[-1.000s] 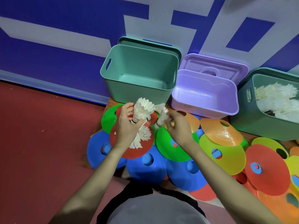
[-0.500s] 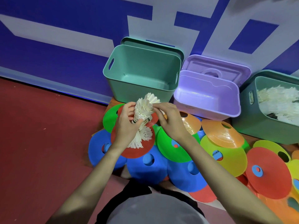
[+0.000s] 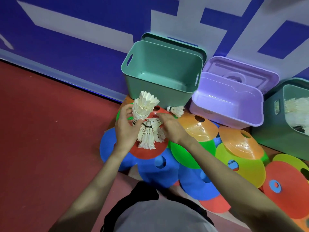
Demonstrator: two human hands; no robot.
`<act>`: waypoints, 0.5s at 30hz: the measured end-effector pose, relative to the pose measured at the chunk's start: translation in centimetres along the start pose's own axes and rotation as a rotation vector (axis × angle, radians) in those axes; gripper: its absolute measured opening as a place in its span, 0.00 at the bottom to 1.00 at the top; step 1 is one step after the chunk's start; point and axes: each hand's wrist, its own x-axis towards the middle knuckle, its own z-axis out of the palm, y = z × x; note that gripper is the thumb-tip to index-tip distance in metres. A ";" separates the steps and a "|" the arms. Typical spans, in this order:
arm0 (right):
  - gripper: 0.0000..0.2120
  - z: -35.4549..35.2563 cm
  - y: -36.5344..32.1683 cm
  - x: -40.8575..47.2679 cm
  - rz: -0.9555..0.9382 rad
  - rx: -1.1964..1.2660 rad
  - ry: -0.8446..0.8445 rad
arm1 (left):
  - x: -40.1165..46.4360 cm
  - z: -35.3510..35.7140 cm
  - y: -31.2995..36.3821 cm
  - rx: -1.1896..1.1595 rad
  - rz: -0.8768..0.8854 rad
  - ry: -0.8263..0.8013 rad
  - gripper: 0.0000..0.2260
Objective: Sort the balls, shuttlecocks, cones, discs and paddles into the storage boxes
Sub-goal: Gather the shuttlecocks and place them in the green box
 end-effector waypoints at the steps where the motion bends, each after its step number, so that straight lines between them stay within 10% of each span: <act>1: 0.35 0.3 0.2 0.8 -0.011 -0.031 -0.032 | -0.1 -0.1 0.0 0.001 -0.002 0.004 0.24; 15: 0.25 -0.7 1.5 3.3 -0.075 -0.357 -0.097 | 0.0 0.8 0.7 -0.001 -0.069 -0.047 0.23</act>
